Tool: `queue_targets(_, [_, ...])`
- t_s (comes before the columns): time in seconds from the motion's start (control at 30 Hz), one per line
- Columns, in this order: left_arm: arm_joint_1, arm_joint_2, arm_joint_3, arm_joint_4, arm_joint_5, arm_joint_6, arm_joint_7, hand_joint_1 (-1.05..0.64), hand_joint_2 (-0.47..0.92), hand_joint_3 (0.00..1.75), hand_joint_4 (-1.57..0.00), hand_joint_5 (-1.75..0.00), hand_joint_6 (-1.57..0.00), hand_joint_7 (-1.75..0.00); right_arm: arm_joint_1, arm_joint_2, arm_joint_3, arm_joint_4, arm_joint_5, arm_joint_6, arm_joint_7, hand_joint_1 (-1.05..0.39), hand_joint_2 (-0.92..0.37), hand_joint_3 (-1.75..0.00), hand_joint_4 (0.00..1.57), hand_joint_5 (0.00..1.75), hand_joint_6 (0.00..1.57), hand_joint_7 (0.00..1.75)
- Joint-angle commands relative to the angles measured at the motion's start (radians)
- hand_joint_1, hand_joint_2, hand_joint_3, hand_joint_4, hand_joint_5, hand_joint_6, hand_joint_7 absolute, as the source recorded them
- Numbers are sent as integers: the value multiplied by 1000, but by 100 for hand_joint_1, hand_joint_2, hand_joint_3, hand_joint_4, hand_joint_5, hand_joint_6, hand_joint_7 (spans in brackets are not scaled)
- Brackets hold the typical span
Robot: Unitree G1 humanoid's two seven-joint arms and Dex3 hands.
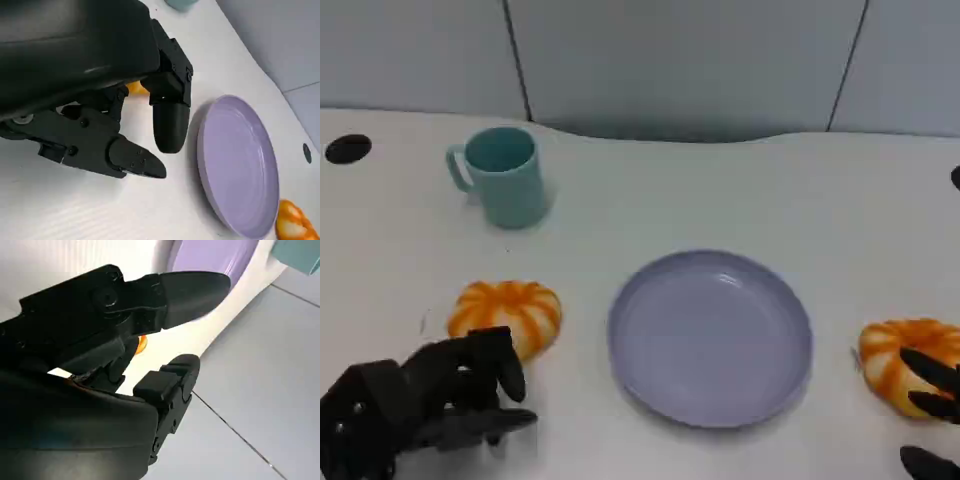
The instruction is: Grasp the bread from the table and place it into the plate.
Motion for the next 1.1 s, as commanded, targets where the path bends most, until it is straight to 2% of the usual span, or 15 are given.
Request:
queue_targets(0.03, [4,14,8,2,-6,0,9,-27,92,3,-73,-175,-56,-175,9,-1,-6,-12,17,12,1,-33,-92,-33,77,8,66,0])
queue_targets(0.17, [4,15,8,1,-5,-1,10,-27,92,3,-73,-175,-56,-175,9,1,-6,-14,16,13,0,-33,-92,-33,77,8,66,0])
queue_targets(0.27, [0,17,8,10,-1,-8,12,-27,92,3,-73,-175,-56,-175,8,1,-6,-14,12,10,-3,-33,-92,-33,83,11,66,0])
queue_targets(0.47, [6,10,15,4,-13,-15,13,-26,92,3,-72,-175,-56,-175,13,1,-5,-23,9,19,0,-33,-92,-33,81,9,66,0])
queue_targets(0.7, [34,-22,63,-47,-85,-103,20,-23,92,5,-77,-175,-55,-175,3,2,-2,-16,3,19,-4,-34,-92,-33,81,9,66,0])
queue_targets(0.77, [29,-16,73,-47,-60,-193,54,-22,92,5,-77,-175,-55,-175,-1,5,0,-17,-1,23,-7,-34,-92,-33,83,9,66,0])
queue_targets(0.83, [2,16,70,-14,63,-327,154,-25,92,7,-77,-175,-53,-175,-4,9,3,-19,0,28,-5,-34,-92,-33,85,11,66,0])
queue_targets(0.9, [-13,57,62,-25,223,-391,273,-29,92,9,-76,-175,-50,-175,-6,12,6,-21,3,34,-2,-35,-92,-33,86,11,67,0])
queue_targets(1.0, [-33,112,50,-72,489,-451,494,-33,89,6,-67,-175,-41,-175,-10,16,10,-22,4,38,-2,-35,-92,-33,88,13,66,0])
queue_targets(1.1, [-63,166,14,-85,656,-454,632,-42,89,2,-54,-172,-38,-157,-17,16,13,-12,3,22,-7,-34,-92,-32,89,14,67,0])
